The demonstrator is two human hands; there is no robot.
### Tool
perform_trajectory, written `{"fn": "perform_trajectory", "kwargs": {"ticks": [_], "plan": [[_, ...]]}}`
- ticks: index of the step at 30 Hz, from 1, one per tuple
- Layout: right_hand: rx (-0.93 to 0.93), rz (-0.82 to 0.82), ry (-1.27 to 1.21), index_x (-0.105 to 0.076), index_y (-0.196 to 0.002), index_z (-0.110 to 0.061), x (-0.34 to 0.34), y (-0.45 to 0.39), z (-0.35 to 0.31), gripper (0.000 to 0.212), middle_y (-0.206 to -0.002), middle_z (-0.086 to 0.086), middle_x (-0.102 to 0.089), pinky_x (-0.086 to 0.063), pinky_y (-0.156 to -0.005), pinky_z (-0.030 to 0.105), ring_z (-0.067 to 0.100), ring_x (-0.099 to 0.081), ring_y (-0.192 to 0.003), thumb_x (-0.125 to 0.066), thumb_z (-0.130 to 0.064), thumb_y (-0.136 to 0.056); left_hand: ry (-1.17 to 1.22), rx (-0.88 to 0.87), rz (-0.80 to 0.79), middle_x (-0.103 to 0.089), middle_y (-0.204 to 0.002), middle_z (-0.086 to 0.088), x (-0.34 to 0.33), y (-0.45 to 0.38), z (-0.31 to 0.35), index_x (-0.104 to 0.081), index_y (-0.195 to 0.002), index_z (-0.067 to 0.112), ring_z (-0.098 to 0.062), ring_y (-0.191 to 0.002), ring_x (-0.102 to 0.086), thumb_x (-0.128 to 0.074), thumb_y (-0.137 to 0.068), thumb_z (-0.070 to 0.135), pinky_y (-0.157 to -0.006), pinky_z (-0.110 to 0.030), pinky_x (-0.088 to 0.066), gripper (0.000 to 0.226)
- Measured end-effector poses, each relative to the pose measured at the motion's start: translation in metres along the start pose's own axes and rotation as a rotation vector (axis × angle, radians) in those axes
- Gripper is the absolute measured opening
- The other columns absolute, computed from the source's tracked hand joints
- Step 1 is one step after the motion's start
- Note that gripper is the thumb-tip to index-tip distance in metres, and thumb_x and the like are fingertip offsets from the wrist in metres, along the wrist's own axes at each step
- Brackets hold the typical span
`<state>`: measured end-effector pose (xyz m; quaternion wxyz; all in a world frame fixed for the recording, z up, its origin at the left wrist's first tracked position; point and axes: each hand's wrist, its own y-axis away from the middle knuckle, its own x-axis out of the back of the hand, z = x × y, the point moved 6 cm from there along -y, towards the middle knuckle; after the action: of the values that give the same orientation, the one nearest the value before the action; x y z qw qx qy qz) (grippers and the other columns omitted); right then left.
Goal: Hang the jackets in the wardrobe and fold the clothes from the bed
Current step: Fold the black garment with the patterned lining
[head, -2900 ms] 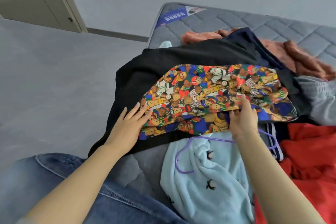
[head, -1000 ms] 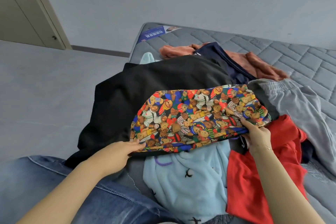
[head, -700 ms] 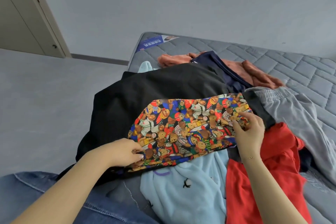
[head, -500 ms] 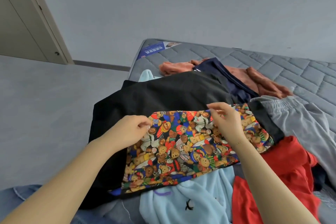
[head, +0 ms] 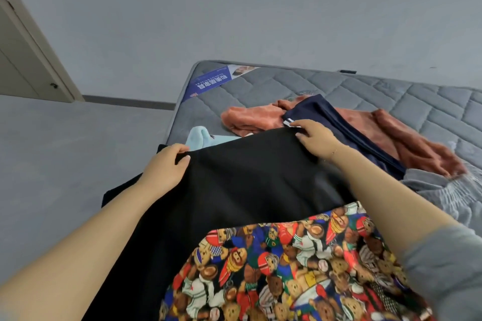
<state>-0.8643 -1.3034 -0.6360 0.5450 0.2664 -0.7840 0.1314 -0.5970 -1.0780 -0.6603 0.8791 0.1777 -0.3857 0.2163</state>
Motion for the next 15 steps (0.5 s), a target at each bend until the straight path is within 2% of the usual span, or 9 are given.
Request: {"fn": "perform_trajectory", "kwargs": {"ticks": [2, 4, 5, 7, 8, 9, 11, 12, 15], "plan": [[-0.040, -0.168, -0.020, -0.043, -0.145, -0.020, -0.009, -0.014, 0.009, 0.051, -0.149, 0.003, -0.046, -0.030, -0.114, 0.039, 0.024, -0.042, -0.137, -0.058, -0.021, -0.096, -0.041, -0.019, -0.065, -0.052, -0.141, -0.002, -0.012, -0.018, -0.004, -0.048, -0.138, 0.018, -0.022, -0.130, -0.048, -0.049, -0.100, 0.029, -0.109, -0.042, -0.038, 0.040], [-0.072, -0.279, -0.005, -0.049, -0.141, -0.019, -0.012, -0.023, 0.015, 0.051, -0.143, 0.002, -0.050, -0.032, -0.113, 0.038, 0.023, -0.046, -0.132, -0.063, -0.029, -0.093, -0.183, -0.014, -0.144, -0.051, -0.141, -0.004, -0.024, -0.031, -0.012, -0.045, -0.141, 0.022, -0.025, -0.131, -0.045, -0.051, -0.098, 0.038, -0.107, -0.047, -0.039, 0.047], [-0.077, -0.301, 0.015, -0.057, -0.133, -0.020, -0.009, -0.026, 0.017, 0.044, -0.133, 0.000, -0.056, -0.036, -0.109, 0.038, 0.021, -0.051, -0.125, -0.065, -0.033, -0.092, -0.244, -0.008, -0.164, -0.051, -0.138, -0.005, -0.027, -0.036, -0.016, -0.046, -0.140, 0.022, -0.026, -0.130, -0.044, -0.054, -0.096, 0.042, -0.106, -0.048, -0.039, 0.050], [-0.081, -0.299, 0.072, -0.067, -0.104, -0.021, -0.001, -0.030, 0.019, 0.023, -0.102, -0.004, -0.062, -0.044, -0.088, 0.035, 0.021, -0.057, -0.101, -0.068, -0.039, -0.088, -0.263, -0.028, -0.115, -0.056, -0.124, -0.003, -0.025, -0.044, -0.020, -0.056, -0.129, 0.022, -0.027, -0.124, -0.045, -0.062, -0.090, 0.046, -0.101, -0.046, -0.042, 0.047], [-0.061, -0.255, 0.117, -0.065, -0.089, -0.023, 0.007, -0.030, 0.017, 0.017, -0.090, -0.004, -0.061, -0.041, -0.077, 0.033, 0.023, -0.056, -0.092, -0.069, -0.039, -0.087, -0.227, -0.068, -0.065, -0.058, -0.111, 0.000, -0.022, -0.045, -0.020, -0.062, -0.117, 0.022, -0.027, -0.117, -0.048, -0.066, -0.087, 0.045, -0.096, -0.043, -0.043, 0.038], [-0.019, -0.161, 0.171, -0.063, -0.082, -0.023, 0.019, -0.031, 0.014, 0.016, -0.086, -0.002, -0.061, -0.037, -0.073, 0.032, 0.026, -0.056, -0.089, -0.069, -0.037, -0.087, -0.181, -0.121, -0.027, -0.057, -0.099, 0.004, -0.018, -0.045, -0.018, -0.064, -0.104, 0.023, -0.026, -0.109, -0.050, -0.070, -0.085, 0.041, -0.090, -0.041, -0.044, 0.027], [0.102, 0.109, 0.278, -0.068, -0.087, -0.023, 0.044, -0.030, 0.003, 0.004, -0.097, 0.002, -0.065, -0.034, -0.075, 0.032, 0.029, -0.058, -0.097, -0.067, -0.027, -0.088, -0.115, -0.228, -0.009, -0.054, -0.084, 0.011, -0.012, -0.040, -0.013, -0.059, -0.087, 0.027, -0.022, -0.093, -0.054, -0.074, -0.083, 0.035, -0.078, -0.037, -0.043, 0.017], [0.154, 0.220, 0.302, -0.070, -0.092, -0.023, 0.054, -0.028, -0.004, 0.007, -0.102, 0.004, -0.065, -0.032, -0.077, 0.033, 0.029, -0.058, -0.101, -0.065, -0.021, -0.089, -0.105, -0.270, -0.006, -0.055, -0.082, 0.013, -0.009, -0.036, -0.009, -0.056, -0.082, 0.028, -0.019, -0.086, -0.055, -0.074, -0.082, 0.035, -0.073, -0.035, -0.042, 0.019], [0.194, 0.337, 0.327, -0.068, -0.101, -0.018, 0.068, -0.020, -0.012, 0.017, -0.108, 0.008, -0.063, -0.030, -0.079, 0.034, 0.034, -0.057, -0.102, -0.058, -0.010, -0.089, -0.153, -0.358, 0.045, -0.057, -0.075, 0.010, 0.008, -0.025, 0.006, -0.051, -0.077, 0.027, -0.016, -0.075, -0.054, -0.074, -0.082, 0.034, -0.063, -0.033, -0.039, 0.025]]}}
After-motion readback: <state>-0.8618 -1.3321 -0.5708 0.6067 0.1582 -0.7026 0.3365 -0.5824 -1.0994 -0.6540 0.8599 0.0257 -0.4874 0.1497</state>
